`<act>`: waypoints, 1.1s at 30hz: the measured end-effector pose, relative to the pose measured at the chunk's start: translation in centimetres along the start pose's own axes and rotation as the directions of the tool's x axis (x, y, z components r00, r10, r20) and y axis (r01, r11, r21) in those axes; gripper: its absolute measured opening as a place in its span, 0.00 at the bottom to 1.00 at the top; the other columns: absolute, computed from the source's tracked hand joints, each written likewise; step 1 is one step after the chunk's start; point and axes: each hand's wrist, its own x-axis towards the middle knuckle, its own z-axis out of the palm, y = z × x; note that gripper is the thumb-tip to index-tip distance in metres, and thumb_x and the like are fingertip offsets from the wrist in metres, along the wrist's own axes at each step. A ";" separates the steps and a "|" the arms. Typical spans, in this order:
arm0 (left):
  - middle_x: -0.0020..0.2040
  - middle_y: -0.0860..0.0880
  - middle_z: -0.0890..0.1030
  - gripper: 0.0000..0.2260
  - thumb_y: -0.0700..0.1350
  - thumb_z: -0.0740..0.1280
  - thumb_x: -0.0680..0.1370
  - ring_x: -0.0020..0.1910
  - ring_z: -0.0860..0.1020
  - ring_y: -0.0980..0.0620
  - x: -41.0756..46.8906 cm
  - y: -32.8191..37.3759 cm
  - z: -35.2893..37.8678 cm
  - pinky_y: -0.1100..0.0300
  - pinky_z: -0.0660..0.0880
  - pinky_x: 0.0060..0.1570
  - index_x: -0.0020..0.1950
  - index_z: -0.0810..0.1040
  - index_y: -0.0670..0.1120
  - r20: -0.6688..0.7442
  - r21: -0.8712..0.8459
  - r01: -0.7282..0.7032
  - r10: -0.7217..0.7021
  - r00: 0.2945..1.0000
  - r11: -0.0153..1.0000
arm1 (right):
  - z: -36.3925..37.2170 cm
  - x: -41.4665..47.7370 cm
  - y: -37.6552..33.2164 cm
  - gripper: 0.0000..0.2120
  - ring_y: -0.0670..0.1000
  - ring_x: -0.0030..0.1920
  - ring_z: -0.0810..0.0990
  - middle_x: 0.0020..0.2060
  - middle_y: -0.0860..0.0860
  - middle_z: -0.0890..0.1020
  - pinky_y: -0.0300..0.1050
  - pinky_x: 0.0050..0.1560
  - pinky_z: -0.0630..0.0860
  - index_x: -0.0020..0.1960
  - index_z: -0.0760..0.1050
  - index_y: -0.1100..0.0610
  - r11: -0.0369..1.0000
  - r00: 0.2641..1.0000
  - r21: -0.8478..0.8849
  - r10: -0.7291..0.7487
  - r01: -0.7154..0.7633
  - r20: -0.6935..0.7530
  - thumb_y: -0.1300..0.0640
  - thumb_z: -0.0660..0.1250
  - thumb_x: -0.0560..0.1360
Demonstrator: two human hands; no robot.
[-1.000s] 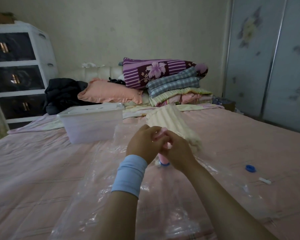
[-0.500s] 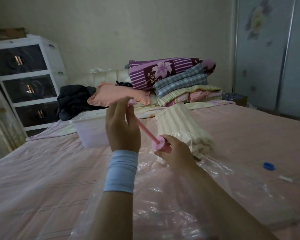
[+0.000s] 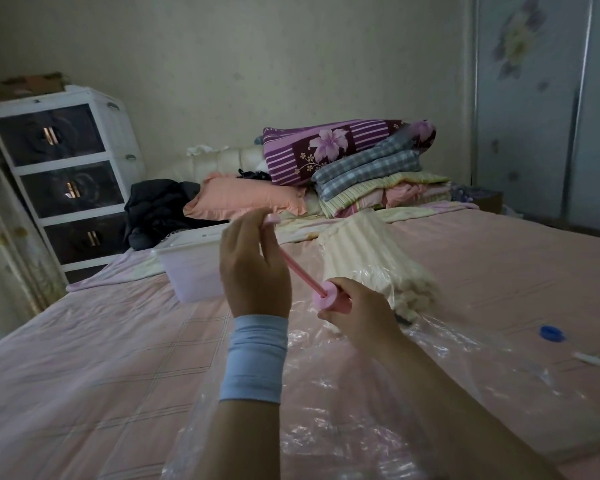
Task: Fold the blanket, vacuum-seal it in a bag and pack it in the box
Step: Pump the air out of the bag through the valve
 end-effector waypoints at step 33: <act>0.57 0.45 0.81 0.08 0.36 0.62 0.80 0.63 0.77 0.46 -2.4 0.3 0.8 0.54 0.74 0.64 0.54 0.80 0.41 0.039 -0.030 0.023 -0.022 0.999 0.999 | 0.1 -0.6 0.6 0.25 0.44 0.53 0.81 0.53 0.40 0.83 0.41 0.54 0.78 0.62 0.77 0.45 0.999 1.000 0.034 0.000 0.001 -0.024 0.48 0.80 0.68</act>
